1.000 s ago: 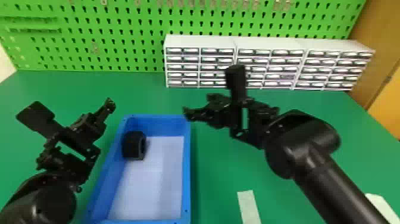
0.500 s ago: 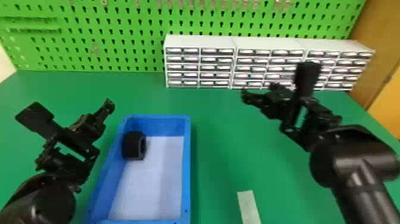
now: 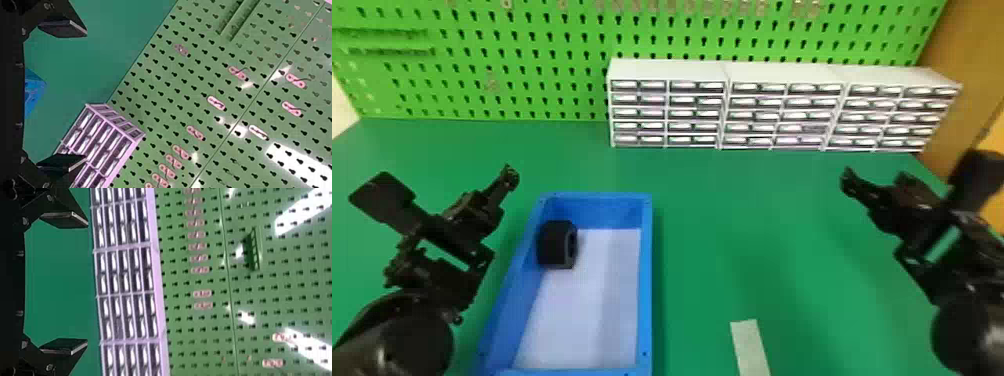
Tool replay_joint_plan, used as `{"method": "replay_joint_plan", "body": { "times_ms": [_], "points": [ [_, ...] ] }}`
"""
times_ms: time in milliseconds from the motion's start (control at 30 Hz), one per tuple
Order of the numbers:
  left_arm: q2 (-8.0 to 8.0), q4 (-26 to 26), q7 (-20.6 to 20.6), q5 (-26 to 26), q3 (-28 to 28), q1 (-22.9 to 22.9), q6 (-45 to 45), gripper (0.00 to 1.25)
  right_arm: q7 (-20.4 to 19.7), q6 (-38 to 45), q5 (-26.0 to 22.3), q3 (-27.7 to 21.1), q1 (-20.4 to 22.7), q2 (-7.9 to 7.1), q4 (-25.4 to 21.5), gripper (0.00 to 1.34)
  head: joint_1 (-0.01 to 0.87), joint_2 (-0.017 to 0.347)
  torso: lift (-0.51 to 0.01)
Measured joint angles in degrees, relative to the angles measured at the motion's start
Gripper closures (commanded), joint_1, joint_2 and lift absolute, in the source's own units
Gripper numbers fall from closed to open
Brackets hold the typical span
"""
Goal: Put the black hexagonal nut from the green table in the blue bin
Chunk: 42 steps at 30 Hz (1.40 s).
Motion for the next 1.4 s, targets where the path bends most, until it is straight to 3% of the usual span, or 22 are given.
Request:
{"method": "replay_joint_plan", "body": {
  "times_ms": [133,400,700,1400],
  "points": [
    [0.00,-0.21,0.00,-0.44,0.39,0.10,0.00,0.16,0.00,-0.40,-2.13,-3.63,1.87,0.62,-0.37,0.22,0.692,0.009,-0.097],
    [0.00,-0.38,0.01,-1.20,1.48,0.46,0.22,0.16,0.00,-0.78,-6.66,-9.54,3.53,0.48,0.00,0.22,0.692,0.009,-0.097],
    [0.00,-0.47,0.01,-2.95,3.04,0.88,1.08,0.16,0.00,-0.18,-10.84,-12.27,3.64,-1.49,1.95,0.23,0.692,0.009,-0.097],
    [-0.09,-0.62,-0.19,-4.79,2.79,0.87,2.05,0.16,0.00,0.85,-9.25,-13.83,2.68,-1.71,3.81,0.22,0.692,0.009,-0.097]
  ]
}}
